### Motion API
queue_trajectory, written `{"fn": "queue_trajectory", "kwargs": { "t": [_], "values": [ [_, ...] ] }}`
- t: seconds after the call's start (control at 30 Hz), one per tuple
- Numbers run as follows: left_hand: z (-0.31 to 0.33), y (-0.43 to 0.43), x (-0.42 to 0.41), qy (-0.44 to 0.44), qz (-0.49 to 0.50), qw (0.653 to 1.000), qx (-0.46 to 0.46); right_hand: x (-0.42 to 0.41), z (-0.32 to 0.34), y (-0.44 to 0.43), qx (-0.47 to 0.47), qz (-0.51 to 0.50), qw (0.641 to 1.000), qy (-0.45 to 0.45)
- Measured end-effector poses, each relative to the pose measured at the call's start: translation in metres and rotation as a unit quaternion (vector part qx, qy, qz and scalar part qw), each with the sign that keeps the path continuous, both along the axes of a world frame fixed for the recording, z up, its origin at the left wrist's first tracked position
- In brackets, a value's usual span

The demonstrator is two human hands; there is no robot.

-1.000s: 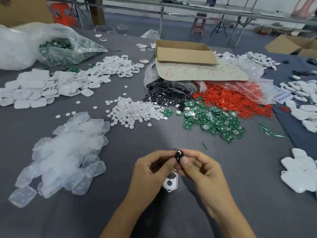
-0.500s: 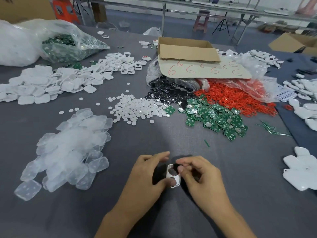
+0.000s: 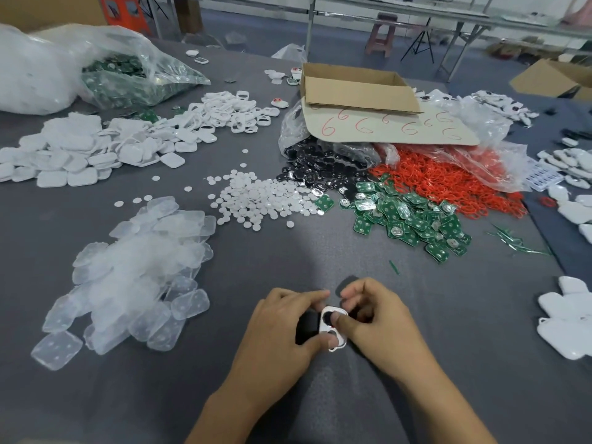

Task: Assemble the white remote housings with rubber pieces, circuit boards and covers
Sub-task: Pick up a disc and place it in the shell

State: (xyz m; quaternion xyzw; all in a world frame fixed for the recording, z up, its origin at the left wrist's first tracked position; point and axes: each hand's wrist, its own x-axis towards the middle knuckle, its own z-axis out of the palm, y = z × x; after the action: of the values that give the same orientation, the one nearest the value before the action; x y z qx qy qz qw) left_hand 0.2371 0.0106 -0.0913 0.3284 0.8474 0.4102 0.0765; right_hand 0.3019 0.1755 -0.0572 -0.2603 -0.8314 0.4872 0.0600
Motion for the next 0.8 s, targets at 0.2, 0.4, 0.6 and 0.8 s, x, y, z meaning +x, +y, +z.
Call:
{"fn": "queue_trajectory", "kwargs": {
  "t": [0.2,0.4,0.6,0.8],
  "values": [
    [0.003,-0.002,0.0,0.0,-0.018,1.0,0.015,0.001,0.004,-0.001,0.011,0.076,0.994,-0.079],
    [0.005,-0.002,0.002,-0.009,-0.014,0.999,0.038,0.009,0.006,-0.004,0.015,0.127,0.991,-0.029],
    [0.008,-0.001,0.004,0.0,-0.002,0.999,0.036,0.011,0.003,-0.005,-0.079,0.104,0.99,0.058],
    [0.01,-0.002,0.005,0.013,-0.023,1.0,0.003,0.014,-0.007,-0.003,-0.115,0.083,0.984,0.103]
  ]
}}
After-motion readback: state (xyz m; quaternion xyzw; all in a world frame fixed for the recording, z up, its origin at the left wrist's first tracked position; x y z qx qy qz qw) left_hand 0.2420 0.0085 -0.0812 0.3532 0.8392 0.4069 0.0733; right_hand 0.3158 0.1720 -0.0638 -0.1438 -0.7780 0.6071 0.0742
